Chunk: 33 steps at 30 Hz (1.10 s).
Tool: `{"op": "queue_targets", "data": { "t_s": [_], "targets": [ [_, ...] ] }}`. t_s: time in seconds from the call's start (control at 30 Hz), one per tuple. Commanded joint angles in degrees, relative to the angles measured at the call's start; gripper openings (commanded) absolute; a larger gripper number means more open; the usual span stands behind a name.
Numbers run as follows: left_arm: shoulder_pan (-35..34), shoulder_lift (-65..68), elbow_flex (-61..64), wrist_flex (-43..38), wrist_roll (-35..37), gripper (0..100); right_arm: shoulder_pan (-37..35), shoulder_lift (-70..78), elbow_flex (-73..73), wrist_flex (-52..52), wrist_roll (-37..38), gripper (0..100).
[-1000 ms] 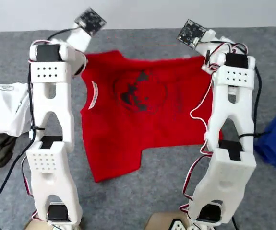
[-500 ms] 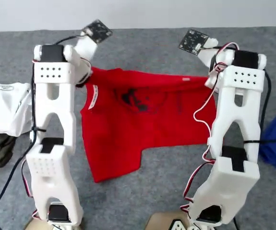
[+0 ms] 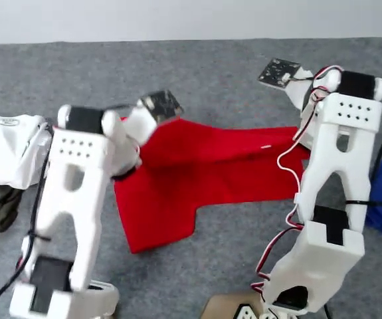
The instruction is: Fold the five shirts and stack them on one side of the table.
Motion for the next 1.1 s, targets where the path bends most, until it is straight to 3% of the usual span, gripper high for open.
{"op": "queue_targets", "data": {
  "t_s": [0.0, 0.33, 0.6, 0.73, 0.93, 1.07],
  "targets": [
    [2.37, -8.18, 7.87, 1.41, -0.35, 0, 2.15, -4.44, -3.43, 2.59, 0.88, 0.9],
    [3.08, -14.51, 20.0, 1.41, -0.35, 0, 1.19, -8.31, 8.88, 2.42, 0.97, 1.0],
    [3.08, -14.68, 21.85, 1.41, -0.44, 1, 1.27, -9.1, 11.52, 0.84, 0.88, 1.0],
    [2.81, -14.68, 21.85, 1.41, -0.44, 8, 1.27, -9.01, 11.52, 0.84, 0.79, 1.8],
    [2.99, -14.77, 20.88, 1.58, -0.44, 10, 3.12, -10.95, 10.2, 1.36, -2.29, 18.6],
    [2.64, -14.77, 20.88, 1.58, -0.44, 10, 3.47, -13.41, 9.76, 1.45, -4.66, 20.6]
  ]
}}
